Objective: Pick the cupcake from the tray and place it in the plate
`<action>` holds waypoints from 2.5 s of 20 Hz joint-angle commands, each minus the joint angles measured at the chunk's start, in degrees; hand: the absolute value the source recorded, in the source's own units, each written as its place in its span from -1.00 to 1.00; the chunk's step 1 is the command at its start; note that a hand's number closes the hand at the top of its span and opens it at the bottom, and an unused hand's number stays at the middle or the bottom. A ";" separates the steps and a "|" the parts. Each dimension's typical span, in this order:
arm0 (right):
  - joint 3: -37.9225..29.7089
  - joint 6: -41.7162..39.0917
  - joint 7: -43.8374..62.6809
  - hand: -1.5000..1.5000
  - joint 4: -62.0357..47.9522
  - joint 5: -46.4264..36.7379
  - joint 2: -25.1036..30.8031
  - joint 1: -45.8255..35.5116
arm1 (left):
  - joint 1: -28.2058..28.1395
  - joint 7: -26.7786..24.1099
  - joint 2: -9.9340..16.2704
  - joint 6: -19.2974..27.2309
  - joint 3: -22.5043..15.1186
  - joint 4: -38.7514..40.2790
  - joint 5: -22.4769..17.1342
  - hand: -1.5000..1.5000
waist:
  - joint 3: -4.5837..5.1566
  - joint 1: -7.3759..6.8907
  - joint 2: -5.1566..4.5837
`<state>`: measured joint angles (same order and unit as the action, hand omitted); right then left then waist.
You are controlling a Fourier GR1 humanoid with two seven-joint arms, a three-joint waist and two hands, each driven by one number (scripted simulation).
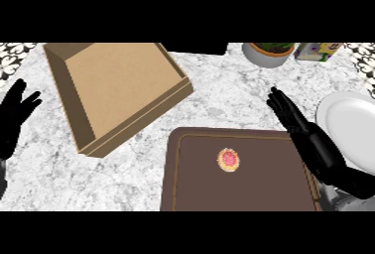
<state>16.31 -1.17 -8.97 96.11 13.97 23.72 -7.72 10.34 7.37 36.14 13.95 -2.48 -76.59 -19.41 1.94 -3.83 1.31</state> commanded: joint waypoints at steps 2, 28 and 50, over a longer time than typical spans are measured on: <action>-5.66 3.78 5.10 1.00 1.84 0.06 1.06 -5.22 | -2.90 1.50 -5.79 1.54 -2.94 -1.61 -0.30 0.00 | -1.88 3.49 -1.13; -1.50 14.26 30.98 -1.00 13.39 -26.12 15.06 5.85 | -10.20 1.17 -16.26 -2.00 -9.30 -5.63 -0.89 0.00 | -1.36 5.90 -1.47; 18.30 6.54 67.29 -1.00 14.92 -40.65 3.01 -6.88 | -10.90 1.17 -18.69 -4.66 -9.64 -5.35 1.62 0.00 | -1.74 3.08 -1.71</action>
<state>31.20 5.67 54.03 113.16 -24.68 30.91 -12.63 3.02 5.54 22.40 13.91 -5.61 -85.36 -15.15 -1.24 -0.60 0.73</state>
